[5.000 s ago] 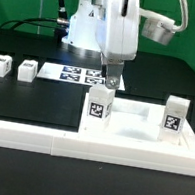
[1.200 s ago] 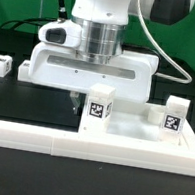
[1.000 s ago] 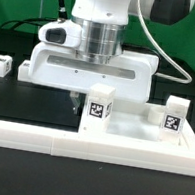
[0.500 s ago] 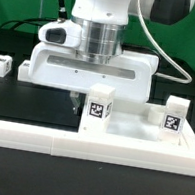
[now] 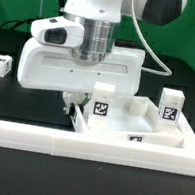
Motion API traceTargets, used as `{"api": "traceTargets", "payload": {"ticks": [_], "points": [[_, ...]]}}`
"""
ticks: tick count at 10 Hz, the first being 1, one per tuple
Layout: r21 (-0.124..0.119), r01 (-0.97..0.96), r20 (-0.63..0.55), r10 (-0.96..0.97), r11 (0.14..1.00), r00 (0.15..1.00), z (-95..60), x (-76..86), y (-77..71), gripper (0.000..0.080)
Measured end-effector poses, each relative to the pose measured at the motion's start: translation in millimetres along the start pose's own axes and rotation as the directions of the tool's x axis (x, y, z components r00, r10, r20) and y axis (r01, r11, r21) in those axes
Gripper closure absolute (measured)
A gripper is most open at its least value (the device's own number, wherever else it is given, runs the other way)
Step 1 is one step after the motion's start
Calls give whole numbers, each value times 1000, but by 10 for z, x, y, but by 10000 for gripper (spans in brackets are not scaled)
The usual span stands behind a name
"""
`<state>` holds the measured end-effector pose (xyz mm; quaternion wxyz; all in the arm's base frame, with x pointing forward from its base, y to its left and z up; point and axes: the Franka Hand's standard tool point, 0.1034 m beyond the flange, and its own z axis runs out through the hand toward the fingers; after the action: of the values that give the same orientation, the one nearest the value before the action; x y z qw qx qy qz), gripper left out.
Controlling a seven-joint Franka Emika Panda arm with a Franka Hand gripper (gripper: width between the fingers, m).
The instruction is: Assemble square table
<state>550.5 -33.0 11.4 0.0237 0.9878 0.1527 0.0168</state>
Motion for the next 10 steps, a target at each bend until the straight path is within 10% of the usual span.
{"api": "traceTargets", "payload": {"ticks": [10], "points": [[-100, 721, 18, -723, 685, 690, -72, 279, -29, 729]]}}
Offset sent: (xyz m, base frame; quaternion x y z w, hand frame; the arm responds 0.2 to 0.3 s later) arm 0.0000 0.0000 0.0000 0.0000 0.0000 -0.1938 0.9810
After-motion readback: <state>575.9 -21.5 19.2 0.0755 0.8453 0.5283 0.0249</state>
